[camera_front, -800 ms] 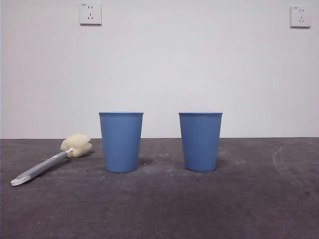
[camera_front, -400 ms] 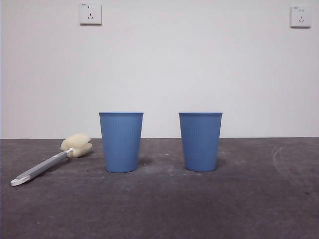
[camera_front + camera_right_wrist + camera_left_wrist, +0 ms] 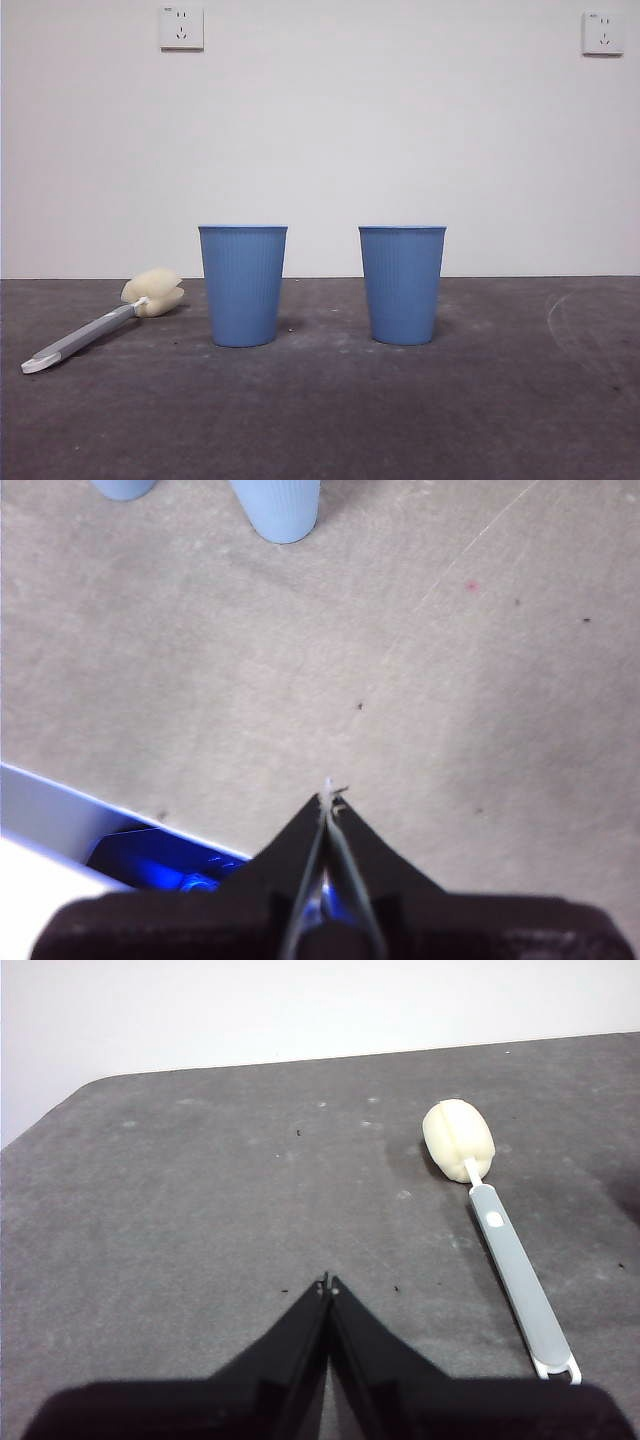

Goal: Pick up the cup brush,pick up the cup,insert the brush into the cup,clean the cup,put the cup brush back,put the cup back to the fixed position on the table

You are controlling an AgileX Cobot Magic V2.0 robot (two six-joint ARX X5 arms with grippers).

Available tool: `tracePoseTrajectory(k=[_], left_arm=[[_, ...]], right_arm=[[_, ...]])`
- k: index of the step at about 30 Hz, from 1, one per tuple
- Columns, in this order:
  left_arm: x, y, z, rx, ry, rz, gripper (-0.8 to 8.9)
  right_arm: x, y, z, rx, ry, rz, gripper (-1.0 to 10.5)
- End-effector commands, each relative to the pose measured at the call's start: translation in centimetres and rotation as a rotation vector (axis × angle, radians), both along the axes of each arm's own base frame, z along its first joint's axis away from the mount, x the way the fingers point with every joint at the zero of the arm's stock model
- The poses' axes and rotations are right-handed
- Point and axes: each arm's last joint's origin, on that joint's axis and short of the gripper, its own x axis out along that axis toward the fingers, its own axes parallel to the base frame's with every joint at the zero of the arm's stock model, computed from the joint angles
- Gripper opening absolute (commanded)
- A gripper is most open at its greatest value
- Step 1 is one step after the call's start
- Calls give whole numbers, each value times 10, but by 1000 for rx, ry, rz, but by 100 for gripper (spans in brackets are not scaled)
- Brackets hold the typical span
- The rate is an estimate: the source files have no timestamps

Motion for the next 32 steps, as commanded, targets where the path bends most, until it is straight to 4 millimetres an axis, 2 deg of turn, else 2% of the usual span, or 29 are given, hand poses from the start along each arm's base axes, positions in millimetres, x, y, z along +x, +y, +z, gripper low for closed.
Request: tracePoseTrajectory(k=[1,5,9,13,21,27,32], left_arm=[[0,0,-2,-6,0,2,-4],[0,0,-2,-6,0,2,-4],[0,0,-2,-6,0,2,-4],[0,0,-2,-6,0,2,-4],[0,0,-2,-6,0,2,-4],[0,0,-2,-6,0,2,-4],[0,0,-2,-6,0,2,-4]], right_arm=[[-2,-5,7,-37,-124,13,1],[-5,-13,17,44,-385,-2,1],[-6,-24,8,116,-615,-102,2],[-6,-33,-22,89,-711,-200,1],[0,-44,-100,57,-779,-321,2],[3,-44,-138,53,-757,-332,2],[5,-44,-159,52,-714,-336,1]])
